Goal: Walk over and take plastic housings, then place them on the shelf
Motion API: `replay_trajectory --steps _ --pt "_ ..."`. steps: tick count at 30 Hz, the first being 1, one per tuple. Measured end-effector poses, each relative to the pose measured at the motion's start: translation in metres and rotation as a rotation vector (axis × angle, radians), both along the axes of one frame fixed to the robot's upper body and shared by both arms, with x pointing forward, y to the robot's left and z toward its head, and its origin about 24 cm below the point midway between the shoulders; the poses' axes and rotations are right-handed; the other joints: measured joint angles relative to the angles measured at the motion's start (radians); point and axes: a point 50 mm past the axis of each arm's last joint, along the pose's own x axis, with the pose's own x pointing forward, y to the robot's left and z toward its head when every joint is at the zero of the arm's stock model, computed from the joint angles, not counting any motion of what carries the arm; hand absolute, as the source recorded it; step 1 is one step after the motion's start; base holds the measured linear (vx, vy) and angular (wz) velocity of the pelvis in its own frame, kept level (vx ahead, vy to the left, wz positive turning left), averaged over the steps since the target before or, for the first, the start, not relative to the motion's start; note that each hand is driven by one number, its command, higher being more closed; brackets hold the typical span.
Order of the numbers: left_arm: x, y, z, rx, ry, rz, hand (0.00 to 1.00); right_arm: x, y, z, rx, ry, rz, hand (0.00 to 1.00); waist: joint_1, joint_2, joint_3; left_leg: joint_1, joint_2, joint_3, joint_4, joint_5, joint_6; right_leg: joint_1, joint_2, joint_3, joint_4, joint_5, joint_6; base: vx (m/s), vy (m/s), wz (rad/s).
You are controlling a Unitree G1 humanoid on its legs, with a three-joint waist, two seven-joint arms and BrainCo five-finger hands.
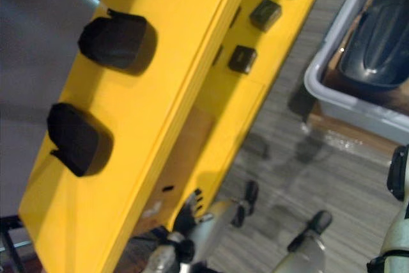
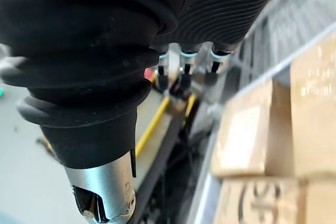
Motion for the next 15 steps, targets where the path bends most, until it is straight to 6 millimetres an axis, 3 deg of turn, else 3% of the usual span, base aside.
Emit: replay_trajectory --steps 6,15 --pt "0.001 0.001 0.0 0.004 -0.007 0.003 0.0 0.012 0.007 -0.011 -0.025 0.113 0.084 0.0 0.031 0.0 0.0 -0.014 -0.007 -0.009 0.003 0.0 0.0 -0.005 -0.005 -0.01 -0.004 0.0 0.0 0.0 0.002 0.06" --pt "0.002 0.001 0.0 0.003 -0.017 0.005 0.0 0.013 0.002 -0.037 0.043 0.257 0.013 0.0 0.036 0.0 0.0 -0.038 -0.013 -0.022 0.01 -0.001 0.0 -0.016 -0.005 -0.027 -0.003 0.0 0.0 0.0 -0.004 0.04"
